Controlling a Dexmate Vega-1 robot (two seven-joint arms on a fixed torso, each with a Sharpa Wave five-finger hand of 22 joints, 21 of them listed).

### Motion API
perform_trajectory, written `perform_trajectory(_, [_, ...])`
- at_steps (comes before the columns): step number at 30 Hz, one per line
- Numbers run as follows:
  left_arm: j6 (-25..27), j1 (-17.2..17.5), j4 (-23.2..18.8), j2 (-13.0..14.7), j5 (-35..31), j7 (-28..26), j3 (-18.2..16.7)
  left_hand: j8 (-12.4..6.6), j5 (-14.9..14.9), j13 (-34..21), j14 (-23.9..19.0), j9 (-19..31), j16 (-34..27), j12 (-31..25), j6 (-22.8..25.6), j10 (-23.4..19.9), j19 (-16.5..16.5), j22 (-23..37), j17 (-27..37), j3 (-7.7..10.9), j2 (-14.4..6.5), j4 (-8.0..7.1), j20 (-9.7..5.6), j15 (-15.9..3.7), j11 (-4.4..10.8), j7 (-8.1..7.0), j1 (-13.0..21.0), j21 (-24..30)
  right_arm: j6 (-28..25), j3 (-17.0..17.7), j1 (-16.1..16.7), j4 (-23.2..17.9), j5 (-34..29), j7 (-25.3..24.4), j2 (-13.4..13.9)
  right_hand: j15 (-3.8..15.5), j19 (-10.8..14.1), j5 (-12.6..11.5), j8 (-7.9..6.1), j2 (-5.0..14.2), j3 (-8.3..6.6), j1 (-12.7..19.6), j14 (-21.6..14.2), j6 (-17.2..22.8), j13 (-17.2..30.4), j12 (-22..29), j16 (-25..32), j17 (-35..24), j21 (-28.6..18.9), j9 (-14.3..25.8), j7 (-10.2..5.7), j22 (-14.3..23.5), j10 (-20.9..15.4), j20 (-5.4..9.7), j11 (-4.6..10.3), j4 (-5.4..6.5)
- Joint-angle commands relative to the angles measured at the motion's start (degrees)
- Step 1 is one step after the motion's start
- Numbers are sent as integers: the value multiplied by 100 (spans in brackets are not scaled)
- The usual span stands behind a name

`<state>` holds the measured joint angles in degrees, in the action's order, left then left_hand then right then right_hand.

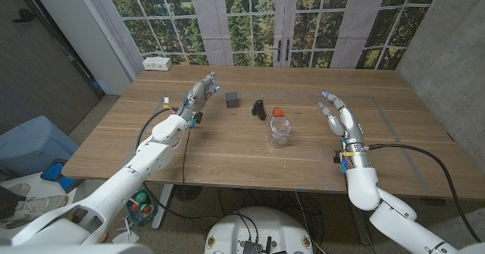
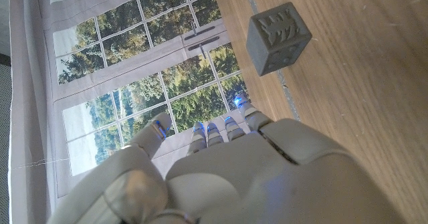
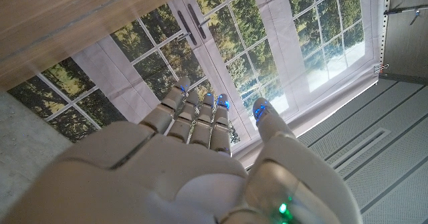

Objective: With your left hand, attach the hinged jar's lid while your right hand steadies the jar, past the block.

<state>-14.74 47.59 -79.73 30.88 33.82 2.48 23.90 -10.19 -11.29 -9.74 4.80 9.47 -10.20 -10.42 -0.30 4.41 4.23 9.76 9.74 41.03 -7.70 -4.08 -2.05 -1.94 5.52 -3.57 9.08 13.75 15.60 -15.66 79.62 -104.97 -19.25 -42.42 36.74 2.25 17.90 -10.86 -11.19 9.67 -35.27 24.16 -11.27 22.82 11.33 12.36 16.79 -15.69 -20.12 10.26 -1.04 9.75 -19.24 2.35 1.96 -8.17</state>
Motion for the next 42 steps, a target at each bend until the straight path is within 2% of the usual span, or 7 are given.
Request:
perform_trajectory(1, [42,-26,-90,26,-32,48,44,-5,-27,-11,-18,21,-23,-30,35,-35,40,23,17,6,-333,33,-367,-421,8,-23,74,-19,-392,79,349,-387,-358,-2,216,351,82,-50,15,0,-24,52,-48,6,13,-25,30,3,20,13,8,23,-14,85,33,-46])
perform_trajectory(11, [21,-54,-88,19,-53,132,91,-5,-27,-11,-25,21,-25,-31,40,-42,52,23,18,4,-334,36,-366,-422,4,-24,79,-33,-500,13,470,-496,-558,-51,294,372,124,-67,25,-36,-40,159,-56,-16,12,-39,12,40,29,13,-2,25,-5,59,42,-146])
perform_trajectory(23, [6,-2,-232,116,-112,195,113,-23,-28,-11,-97,21,-43,-59,106,-133,104,24,14,15,-341,48,-378,-441,28,-55,97,-40,-667,-191,522,-561,-821,-112,324,424,153,-102,28,-3,-87,314,-56,-30,13,-49,-6,73,47,14,-52,29,-7,71,88,-206])
perform_trajectory(42, [-31,121,-480,314,-273,198,114,-28,-30,-10,-152,21,-49,-68,159,-194,152,25,15,33,-349,54,-374,-452,25,-55,118,-54,-1118,-654,334,-631,-1293,-25,425,509,151,-162,43,22,-135,535,-4,-95,14,-72,-48,114,91,16,-134,33,19,89,174,-235])
